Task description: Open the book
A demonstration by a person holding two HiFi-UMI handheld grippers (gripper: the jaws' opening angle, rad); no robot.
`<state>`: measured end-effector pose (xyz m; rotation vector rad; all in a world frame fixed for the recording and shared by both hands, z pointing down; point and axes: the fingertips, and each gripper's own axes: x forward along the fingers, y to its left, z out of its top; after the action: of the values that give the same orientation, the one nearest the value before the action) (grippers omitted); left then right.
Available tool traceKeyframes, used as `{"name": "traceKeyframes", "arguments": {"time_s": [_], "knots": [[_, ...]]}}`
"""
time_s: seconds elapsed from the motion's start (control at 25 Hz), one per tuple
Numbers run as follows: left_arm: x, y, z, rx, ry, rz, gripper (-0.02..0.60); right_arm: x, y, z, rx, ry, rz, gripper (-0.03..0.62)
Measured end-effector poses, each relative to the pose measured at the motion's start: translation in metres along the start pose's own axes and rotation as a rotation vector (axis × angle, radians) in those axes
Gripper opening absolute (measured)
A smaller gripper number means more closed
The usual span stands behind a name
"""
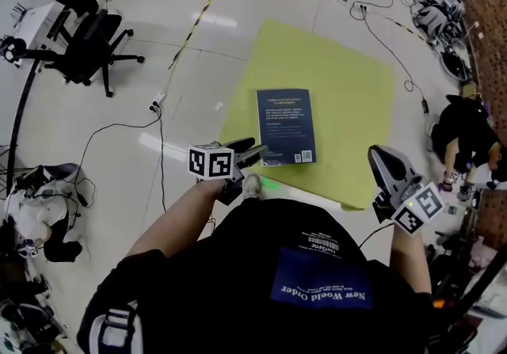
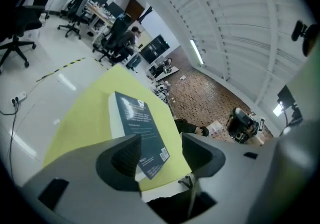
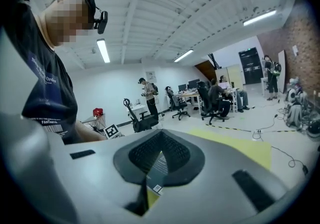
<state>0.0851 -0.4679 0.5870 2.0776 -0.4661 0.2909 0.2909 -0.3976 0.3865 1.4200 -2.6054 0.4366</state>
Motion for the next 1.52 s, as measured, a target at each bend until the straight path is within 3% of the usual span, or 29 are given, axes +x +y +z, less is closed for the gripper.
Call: {"name": "traceKeyframes", "arguments": {"time_s": [0.12,0.2,0.48,0.8,1.12,1.36,1.52], "knots": [[0.019,0.03,-0.008,-0.097,0.073,0.036,0.334,0.018,-0.009,-0.007,0.024,0.027,0.018,-0.014],[0.03,0.044,-0.02,-0.165,0.104,0.066,0.371,0.026,-0.015,-0.018,0.048,0.048,0.053,-0.014],[0.065,0.048,-0.026,-0.242,0.088,0.079,0.374,0.032,-0.048,-0.046,0.082,0.08,0.147,-0.014],[0.067,0.056,-0.031,-0.29,0.095,0.096,0.373,0.023,-0.056,-0.055,0.1,0.094,0.161,-0.014],[0.055,0.046,-0.021,-0.337,0.064,-0.066,0.373,0.028,-0.05,-0.06,0.119,0.109,0.165,-0.014],[0.043,0.024,-0.004,-0.466,-0.026,-0.319,0.371,0.036,-0.043,-0.065,0.121,0.125,0.182,-0.014],[0.04,0.015,0.005,-0.537,-0.059,-0.435,0.371,0.038,-0.041,-0.07,0.124,0.138,0.187,-0.014]]}}
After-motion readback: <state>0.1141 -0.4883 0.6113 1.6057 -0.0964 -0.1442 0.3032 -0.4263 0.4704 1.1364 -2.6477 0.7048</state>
